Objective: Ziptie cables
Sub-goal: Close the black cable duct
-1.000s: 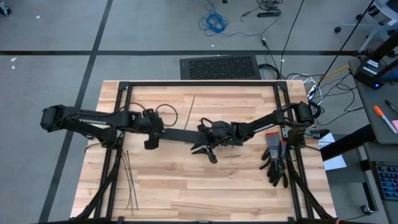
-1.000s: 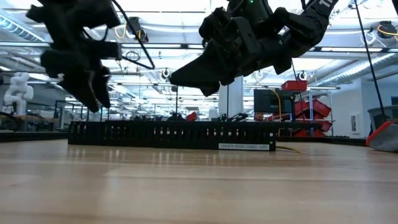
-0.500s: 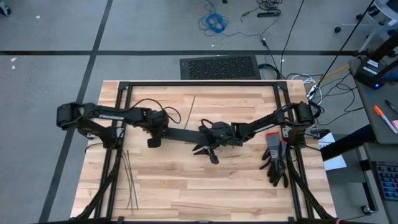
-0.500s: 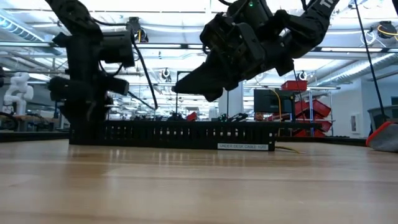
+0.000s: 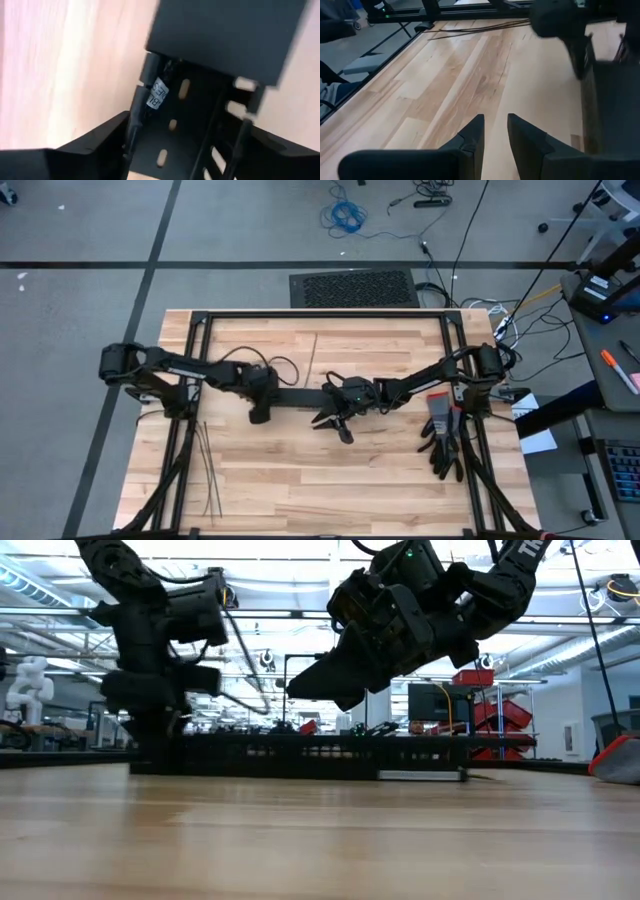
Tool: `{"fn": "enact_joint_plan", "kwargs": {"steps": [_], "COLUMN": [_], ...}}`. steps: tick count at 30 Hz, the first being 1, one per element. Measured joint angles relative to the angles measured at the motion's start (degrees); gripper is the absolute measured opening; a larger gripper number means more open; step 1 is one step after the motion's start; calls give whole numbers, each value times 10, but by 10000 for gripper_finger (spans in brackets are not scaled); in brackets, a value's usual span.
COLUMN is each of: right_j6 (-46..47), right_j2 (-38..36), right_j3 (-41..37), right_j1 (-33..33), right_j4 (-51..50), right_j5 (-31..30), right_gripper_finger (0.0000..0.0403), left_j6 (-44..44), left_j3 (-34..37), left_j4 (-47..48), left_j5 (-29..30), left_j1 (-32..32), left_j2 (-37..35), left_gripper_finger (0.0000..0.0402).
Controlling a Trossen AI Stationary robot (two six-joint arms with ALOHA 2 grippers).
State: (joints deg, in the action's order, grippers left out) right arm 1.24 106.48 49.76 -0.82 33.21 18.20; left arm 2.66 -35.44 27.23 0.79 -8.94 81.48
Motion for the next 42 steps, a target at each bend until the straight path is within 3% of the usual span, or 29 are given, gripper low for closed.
{"fn": "enact_joint_plan", "kwargs": {"steps": [7, 14, 17, 21, 26, 33, 42], "right_j6": [4, 8, 7, 10, 6, -14, -14], "right_j2": [0, -1, -1, -1, 33, 84, 91], "right_j3": [0, 1, 2, 4, 63, 155, 160], "right_j1": [1, 7, 21, 40, 44, 37, 39], "right_j4": [4, 10, 13, 21, -55, -151, -182], "right_j5": [0, -8, -52, -57, -56, -60, -93], "right_gripper_finger": [79, 79, 77, 50, 4, 1, 0], "left_j6": [46, 80, 90, 89, 89, 89, 89], "left_j3": [-1, -2, -2, -2, -2, -2, -2], "left_j4": [-125, -140, -139, -140, -153, -166, -167], "left_j5": [1, 21, 42, 63, 68, 70, 89], "left_j1": [77, 122, 136, 147, 147, 155, 167], "left_j2": [30, 40, 40, 40, 40, 40, 41], "left_gripper_finger": [267, 266, 266, 266, 266, 266, 266]}}
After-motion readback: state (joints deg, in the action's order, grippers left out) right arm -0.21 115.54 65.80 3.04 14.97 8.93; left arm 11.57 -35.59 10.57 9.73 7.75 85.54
